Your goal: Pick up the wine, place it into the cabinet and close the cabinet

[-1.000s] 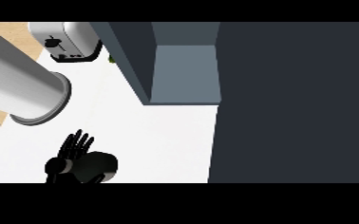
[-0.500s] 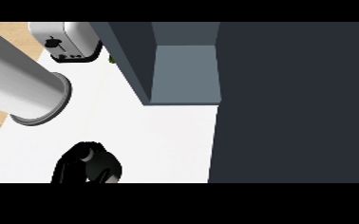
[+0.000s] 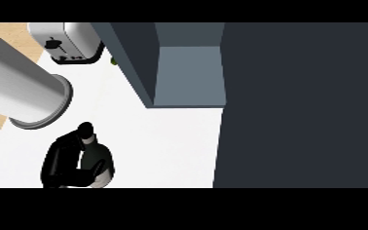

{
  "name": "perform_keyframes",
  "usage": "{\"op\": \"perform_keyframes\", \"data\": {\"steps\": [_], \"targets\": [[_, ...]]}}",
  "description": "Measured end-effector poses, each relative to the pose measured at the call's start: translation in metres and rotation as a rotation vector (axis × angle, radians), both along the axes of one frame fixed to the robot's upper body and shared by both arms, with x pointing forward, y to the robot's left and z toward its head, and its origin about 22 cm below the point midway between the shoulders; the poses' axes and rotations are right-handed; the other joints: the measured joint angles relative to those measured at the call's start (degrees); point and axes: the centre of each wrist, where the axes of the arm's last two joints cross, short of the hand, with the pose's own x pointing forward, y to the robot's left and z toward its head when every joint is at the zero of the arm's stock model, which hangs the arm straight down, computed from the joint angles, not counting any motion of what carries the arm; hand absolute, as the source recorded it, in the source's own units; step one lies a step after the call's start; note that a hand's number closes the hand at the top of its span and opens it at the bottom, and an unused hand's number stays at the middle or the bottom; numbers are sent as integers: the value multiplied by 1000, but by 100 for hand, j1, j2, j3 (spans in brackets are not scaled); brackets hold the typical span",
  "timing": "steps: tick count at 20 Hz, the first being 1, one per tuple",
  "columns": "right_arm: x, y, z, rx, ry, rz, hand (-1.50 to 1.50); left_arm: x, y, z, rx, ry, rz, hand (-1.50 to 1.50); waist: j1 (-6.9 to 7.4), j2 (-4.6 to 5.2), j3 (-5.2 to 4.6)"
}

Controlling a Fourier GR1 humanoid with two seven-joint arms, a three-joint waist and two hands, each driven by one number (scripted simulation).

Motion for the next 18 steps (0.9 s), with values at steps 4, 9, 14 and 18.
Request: {"op": "perform_keyframes", "data": {"steps": [4,9,14,18], "targets": [[-1,-1,-1,7,-2,-1,-150,9,1,6,63,-71,28,150,2,-2,-1],[-1,0,-1,14,9,-1,-150,13,-8,22,81,-159,47,150,24,-7,0],[1,-2,1,9,8,-5,-150,14,-27,54,18,-188,-6,150,47,-16,4],[1,-1,1,12,8,-2,-150,14,-46,85,-6,-183,-57,150,47,-17,5]]}}
